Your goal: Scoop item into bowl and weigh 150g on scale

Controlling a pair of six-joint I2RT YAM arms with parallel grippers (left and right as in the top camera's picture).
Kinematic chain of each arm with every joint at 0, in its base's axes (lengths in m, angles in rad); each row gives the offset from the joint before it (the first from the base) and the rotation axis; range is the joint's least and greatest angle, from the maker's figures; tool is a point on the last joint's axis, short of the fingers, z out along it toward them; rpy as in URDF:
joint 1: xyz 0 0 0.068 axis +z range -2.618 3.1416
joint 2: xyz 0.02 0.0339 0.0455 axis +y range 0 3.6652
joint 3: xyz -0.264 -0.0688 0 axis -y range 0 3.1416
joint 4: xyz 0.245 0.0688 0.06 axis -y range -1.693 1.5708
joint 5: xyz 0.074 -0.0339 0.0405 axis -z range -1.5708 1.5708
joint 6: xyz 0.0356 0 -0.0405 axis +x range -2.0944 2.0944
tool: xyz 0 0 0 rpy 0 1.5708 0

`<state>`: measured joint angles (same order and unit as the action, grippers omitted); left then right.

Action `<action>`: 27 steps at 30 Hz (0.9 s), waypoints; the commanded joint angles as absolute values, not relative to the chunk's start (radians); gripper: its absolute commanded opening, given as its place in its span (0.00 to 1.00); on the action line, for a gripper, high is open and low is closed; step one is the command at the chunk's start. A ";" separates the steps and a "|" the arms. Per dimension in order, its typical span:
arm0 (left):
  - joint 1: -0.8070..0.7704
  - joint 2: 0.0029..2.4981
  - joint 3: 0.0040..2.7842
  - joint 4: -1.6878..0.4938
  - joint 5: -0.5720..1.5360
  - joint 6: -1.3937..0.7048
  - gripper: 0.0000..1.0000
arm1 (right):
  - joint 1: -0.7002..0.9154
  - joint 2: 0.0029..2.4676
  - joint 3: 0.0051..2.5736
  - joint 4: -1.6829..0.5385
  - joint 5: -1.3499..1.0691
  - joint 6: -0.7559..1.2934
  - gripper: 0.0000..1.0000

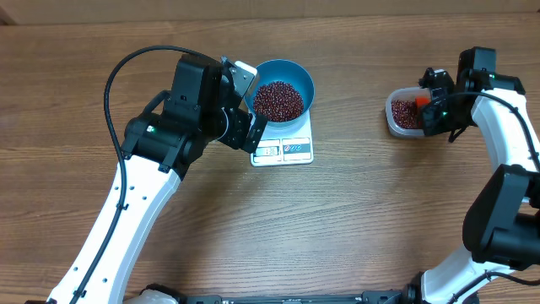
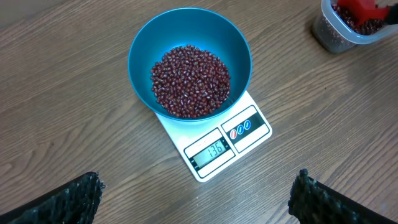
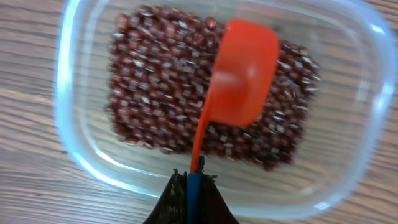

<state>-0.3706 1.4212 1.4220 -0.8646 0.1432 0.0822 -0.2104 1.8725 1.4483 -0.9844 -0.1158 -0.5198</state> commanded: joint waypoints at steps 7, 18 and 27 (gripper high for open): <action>-0.366 1.419 1.432 -0.863 0.154 0.101 1.00 | -0.239 1.888 1.459 -1.010 -0.364 -0.526 0.04; -0.366 1.419 1.432 -0.863 0.154 0.101 1.00 | -0.335 1.890 1.450 -1.044 -0.516 -0.525 0.04; -0.366 1.419 1.432 -0.863 0.154 0.101 1.00 | -0.406 1.893 1.396 -1.023 -0.627 -0.523 0.04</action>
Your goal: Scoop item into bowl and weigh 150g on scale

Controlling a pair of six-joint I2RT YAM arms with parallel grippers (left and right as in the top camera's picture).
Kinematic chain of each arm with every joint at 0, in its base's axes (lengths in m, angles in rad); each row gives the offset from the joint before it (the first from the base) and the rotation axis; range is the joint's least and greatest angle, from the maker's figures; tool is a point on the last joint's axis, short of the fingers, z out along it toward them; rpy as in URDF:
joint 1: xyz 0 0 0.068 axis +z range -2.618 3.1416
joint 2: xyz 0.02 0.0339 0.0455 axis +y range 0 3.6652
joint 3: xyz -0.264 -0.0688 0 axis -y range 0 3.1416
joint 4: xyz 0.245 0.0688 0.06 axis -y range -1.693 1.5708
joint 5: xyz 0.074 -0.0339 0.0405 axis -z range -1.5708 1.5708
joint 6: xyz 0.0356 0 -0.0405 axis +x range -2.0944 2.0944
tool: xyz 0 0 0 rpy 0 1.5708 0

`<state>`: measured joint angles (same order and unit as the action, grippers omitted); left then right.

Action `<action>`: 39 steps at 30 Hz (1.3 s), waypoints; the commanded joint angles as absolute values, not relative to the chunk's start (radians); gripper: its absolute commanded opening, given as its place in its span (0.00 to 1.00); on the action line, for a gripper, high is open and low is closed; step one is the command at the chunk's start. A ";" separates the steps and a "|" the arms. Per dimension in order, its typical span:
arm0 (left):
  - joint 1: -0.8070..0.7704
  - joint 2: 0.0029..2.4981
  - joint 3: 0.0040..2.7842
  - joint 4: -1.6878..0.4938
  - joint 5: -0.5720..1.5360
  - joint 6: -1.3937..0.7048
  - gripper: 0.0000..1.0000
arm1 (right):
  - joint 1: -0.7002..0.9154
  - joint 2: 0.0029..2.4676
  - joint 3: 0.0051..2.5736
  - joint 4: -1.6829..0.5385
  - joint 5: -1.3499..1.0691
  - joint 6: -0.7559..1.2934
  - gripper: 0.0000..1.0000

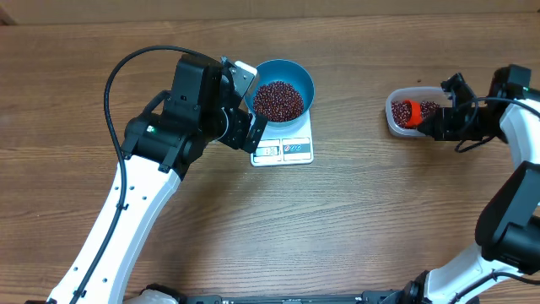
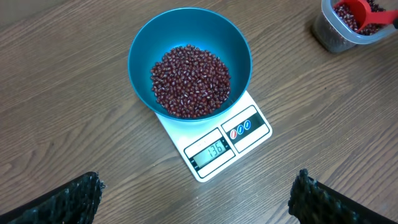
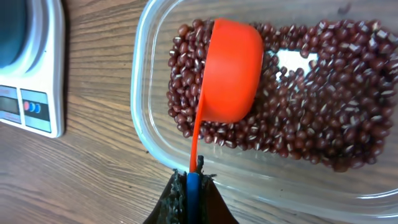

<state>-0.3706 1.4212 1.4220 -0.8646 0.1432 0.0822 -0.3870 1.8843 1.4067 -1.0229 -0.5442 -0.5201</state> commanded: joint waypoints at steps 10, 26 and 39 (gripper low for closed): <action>-0.366 1.419 1.432 -0.863 0.154 0.101 1.00 | -0.534 1.893 1.394 -1.028 -0.798 -0.439 0.04; -0.366 1.419 1.432 -0.863 0.154 0.101 1.00 | -0.620 1.893 1.394 -1.123 -0.996 -0.447 0.04; -0.366 1.419 1.432 -0.863 0.154 0.101 1.00 | -0.550 1.893 1.394 -1.183 -1.274 -0.436 0.04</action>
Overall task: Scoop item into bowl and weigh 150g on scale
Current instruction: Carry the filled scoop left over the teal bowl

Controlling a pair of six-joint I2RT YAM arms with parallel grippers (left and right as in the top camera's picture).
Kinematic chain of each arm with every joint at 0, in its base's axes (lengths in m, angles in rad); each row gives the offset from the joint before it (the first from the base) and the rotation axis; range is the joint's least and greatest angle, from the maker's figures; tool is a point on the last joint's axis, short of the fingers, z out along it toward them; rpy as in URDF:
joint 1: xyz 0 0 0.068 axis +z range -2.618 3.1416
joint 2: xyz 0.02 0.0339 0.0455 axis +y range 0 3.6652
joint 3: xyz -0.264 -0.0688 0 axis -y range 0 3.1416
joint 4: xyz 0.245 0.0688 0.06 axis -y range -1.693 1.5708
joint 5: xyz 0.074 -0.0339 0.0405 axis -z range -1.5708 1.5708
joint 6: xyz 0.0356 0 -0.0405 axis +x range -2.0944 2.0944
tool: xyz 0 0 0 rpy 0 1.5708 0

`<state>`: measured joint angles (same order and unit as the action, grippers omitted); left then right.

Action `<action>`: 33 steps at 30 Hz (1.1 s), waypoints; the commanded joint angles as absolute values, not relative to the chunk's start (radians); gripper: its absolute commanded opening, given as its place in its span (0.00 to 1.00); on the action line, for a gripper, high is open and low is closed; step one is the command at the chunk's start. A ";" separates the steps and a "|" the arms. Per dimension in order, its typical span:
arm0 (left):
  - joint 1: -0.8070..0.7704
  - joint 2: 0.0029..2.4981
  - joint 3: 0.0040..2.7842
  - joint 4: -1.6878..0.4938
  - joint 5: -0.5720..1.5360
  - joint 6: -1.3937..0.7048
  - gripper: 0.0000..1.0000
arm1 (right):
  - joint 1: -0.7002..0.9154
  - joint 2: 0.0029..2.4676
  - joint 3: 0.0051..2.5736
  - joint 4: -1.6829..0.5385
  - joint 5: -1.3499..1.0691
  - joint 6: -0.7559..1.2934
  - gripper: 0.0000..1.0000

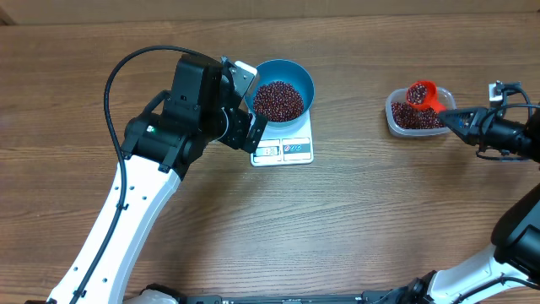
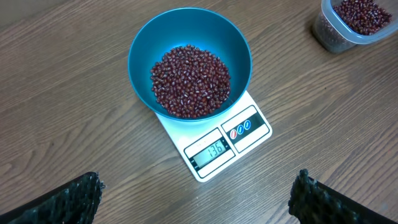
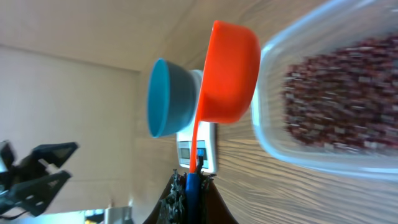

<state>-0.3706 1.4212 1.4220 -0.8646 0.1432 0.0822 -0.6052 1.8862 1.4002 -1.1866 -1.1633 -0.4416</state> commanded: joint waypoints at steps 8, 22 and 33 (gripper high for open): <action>-0.366 1.419 1.432 -0.863 0.154 0.101 1.00 | -0.353 1.893 1.398 -0.991 -1.278 -0.181 0.04; -0.366 1.419 1.432 -0.863 0.154 0.101 1.00 | -0.038 1.893 1.456 -0.496 -1.261 0.232 0.04; -0.366 1.419 1.432 -0.863 0.154 0.101 1.00 | 0.092 1.893 1.455 -0.311 -1.176 0.117 0.04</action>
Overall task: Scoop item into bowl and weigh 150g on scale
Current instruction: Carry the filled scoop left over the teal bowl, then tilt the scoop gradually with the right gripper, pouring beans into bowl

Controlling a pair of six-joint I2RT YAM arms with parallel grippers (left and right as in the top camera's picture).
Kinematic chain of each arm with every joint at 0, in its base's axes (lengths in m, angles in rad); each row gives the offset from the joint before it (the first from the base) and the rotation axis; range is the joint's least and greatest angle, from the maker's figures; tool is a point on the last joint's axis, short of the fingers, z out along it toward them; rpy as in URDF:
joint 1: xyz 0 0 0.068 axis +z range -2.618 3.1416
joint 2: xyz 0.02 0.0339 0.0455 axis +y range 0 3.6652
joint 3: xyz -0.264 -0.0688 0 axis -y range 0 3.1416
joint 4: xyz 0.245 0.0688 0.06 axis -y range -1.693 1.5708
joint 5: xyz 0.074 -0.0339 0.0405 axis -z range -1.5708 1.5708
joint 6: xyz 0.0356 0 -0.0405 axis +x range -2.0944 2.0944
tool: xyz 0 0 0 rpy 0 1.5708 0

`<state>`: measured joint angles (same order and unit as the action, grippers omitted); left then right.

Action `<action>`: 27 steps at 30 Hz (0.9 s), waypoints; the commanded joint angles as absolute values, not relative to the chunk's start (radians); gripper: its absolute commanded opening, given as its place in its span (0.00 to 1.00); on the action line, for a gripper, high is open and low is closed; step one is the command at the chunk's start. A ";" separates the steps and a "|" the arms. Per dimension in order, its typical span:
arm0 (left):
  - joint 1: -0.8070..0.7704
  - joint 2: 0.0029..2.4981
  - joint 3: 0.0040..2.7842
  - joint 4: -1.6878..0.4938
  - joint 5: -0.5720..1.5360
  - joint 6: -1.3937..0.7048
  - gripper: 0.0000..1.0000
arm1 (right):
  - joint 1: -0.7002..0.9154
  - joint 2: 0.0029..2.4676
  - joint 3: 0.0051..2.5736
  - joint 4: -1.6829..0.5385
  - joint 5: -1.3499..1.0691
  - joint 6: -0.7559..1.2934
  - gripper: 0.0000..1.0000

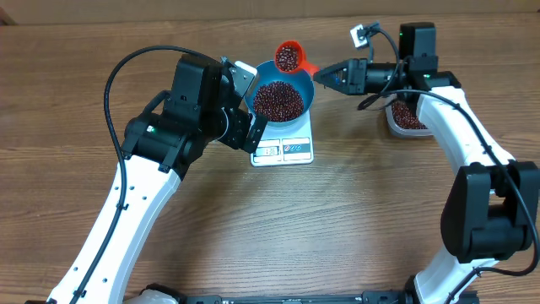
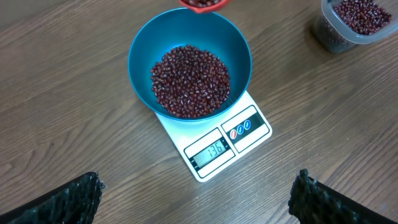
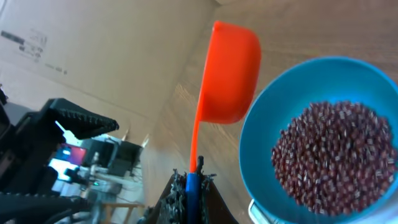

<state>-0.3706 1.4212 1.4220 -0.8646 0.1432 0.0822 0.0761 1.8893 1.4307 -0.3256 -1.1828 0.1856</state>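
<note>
A blue bowl (image 1: 297, 78) half full of red beans (image 1: 278, 100) stands on a white scale (image 1: 283, 149) whose display (image 2: 214, 150) reads 136. My right gripper (image 1: 327, 74) is shut on the handle of an orange scoop (image 1: 289, 57), which holds beans and hovers over the bowl's far rim. In the right wrist view the scoop (image 3: 227, 71) shows from below, beside the bowl (image 3: 261, 118). The left gripper (image 2: 194, 193) is open, held above the table near the scale, with nothing between its fingers.
A clear plastic tub of red beans (image 1: 407, 118) sits on the table to the right of the scale, partly under my right arm. The same tub (image 2: 353, 20) shows at the top right of the left wrist view.
My right gripper has carried the loaded scoop from above the tub leftward to the bowl's far rim. The scale reading is still 136. The left arm has not moved.
The scoop lay bowl-down on the beans in the tub, held by my right gripper. Then it lay further left in the tub. Then it was lifted, full of beans, above the tub. Now it hovers by the blue bowl; the scale has read 136 throughout.
</note>
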 commanded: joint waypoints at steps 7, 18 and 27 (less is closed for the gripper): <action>-0.366 1.419 1.432 -0.863 0.154 0.101 1.00 | 0.123 1.893 1.455 -0.311 -1.161 -0.092 0.04; -0.366 1.419 1.432 -0.863 0.154 0.101 1.00 | 0.123 1.893 1.454 -0.336 -1.017 -0.339 0.04; -0.366 1.419 1.432 -0.863 0.154 0.101 1.00 | 0.123 1.893 1.454 -0.356 -1.010 -0.433 0.04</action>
